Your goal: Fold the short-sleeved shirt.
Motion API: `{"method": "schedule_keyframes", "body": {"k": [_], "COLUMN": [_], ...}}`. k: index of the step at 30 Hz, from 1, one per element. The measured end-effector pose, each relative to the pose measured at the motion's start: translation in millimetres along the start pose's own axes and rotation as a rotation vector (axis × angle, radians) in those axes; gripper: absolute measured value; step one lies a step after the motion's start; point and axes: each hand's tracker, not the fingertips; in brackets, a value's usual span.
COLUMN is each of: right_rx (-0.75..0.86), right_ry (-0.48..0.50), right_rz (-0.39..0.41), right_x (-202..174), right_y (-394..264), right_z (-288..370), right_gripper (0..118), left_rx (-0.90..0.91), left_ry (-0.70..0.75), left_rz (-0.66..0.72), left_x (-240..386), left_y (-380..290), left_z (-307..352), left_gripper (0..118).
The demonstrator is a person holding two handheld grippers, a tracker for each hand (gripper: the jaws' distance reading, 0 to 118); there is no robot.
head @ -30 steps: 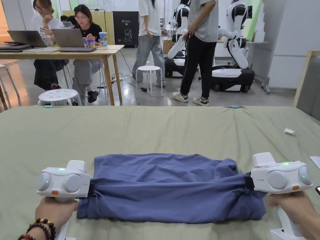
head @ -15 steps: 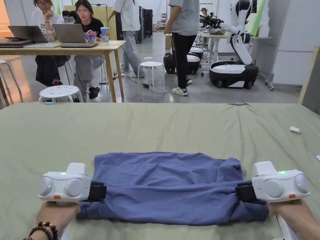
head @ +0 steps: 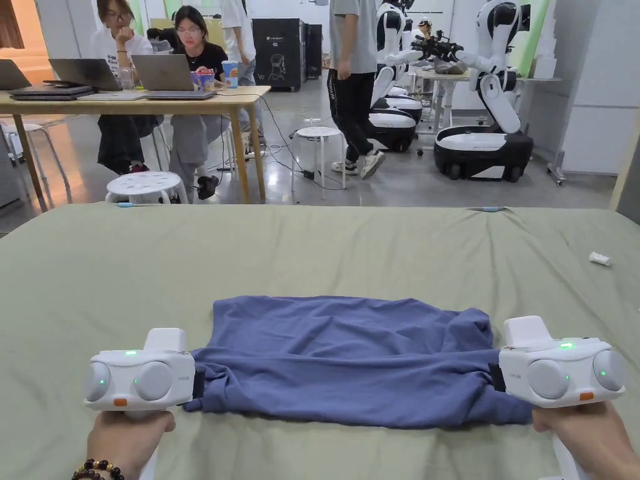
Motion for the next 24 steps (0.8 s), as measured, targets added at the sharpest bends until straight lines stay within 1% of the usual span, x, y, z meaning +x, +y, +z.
{"method": "schedule_keyframes", "body": {"k": [2, 3, 4, 5, 6, 7, 10, 12, 13, 14, 15, 16, 17, 19, 20, 21, 22, 24], "right_rx": [0.001, 0.002, 0.004, 0.006, 0.006, 0.008, 0.006, 0.0, -0.003, -0.006, -0.009, -0.014, -0.017, -0.023, -0.024, -0.025, -0.026, -0.021], "right_ry": [0.016, 0.024, 0.029, 0.031, 0.033, 0.034, 0.046, 0.051, 0.053, 0.055, 0.056, 0.057, 0.056, 0.053, 0.051, 0.052, 0.053, 0.051], "right_rz": [-0.002, -0.003, 0.001, 0.008, 0.019, 0.026, 0.028, 0.032, 0.035, 0.036, 0.035, 0.035, 0.036, 0.038, 0.034, 0.03, 0.026, 0.019], "right_x": [-2.7, -4.5, -5.4, -6.4, -9.1, -9.7, -13.5, -14.2, -13.6, -15.4, -14.7, -13.1, -11.9, -11.2, -9.0, -6.6, -6.5, -3.1], "right_y": [0.7, 1.0, 0.3, -0.2, -0.6, -1.2, -2.3, -4.4, -5.7, -5.3, -6.0, -7.0, -7.7, -8.7, -9.1, -9.0, -8.6, -7.3], "right_z": [4.3, 6.0, 7.7, 8.9, 0.8, -0.2, 1.9, 0.1, -1.0, -4.3, -5.9, -7.4, -8.6, -13.0, -13.4, -13.5, -10.1, -6.6], "right_gripper": [0, 0, 0, 0, 0, 0, 0, 0, 0, 0, 0, 0, 0, 0, 0, 0, 0, 0], "left_rx": [-0.005, -0.014, -0.023, -0.032, -0.039, -0.03, -0.041, -0.067, -0.082, -0.094, -0.113, -0.132, -0.142, -0.116, -0.118, -0.115, -0.107, -0.094], "left_ry": [0.0, -0.003, -0.011, -0.011, -0.007, -0.013, -0.013, -0.004, -0.001, 0.006, -0.007, -0.028, -0.056, -0.018, -0.019, -0.019, -0.018, 0.0], "left_rz": [-0.014, -0.017, -0.016, -0.009, -0.002, 0.002, 0.009, -0.028, -0.051, -0.065, -0.077, -0.08, -0.047, -0.034, -0.034, -0.034, -0.026, -0.02], "left_x": [-3.5, -6.3, -4.1, -4.3, -4.3, -4.9, -1.5, 6.7, 10.9, 15.1, 18.6, 20.7, 22.0, 25.6, 24.0, 24.1, 24.8, 24.6], "left_y": [-1.6, -2.1, -3.5, -4.0, -4.4, -5.4, 1.8, 4.0, 3.5, 2.5, 1.1, -0.2, -2.7, -5.4, -4.6, -4.4, -2.8, 1.7], "left_z": [-3.7, -5.8, -5.1, -7.9, -12.0, -15.0, -33.4, -41.8, -46.1, -50.4, -54.1, -57.1, -58.1, -57.2, -56.5, -55.1, -51.6, -47.6], "left_gripper": [0, 5, 25, 67, 92, 105, 105, 104, 101, 88, 78, 70, 69, 67, 52, 27, 5, 5]}}
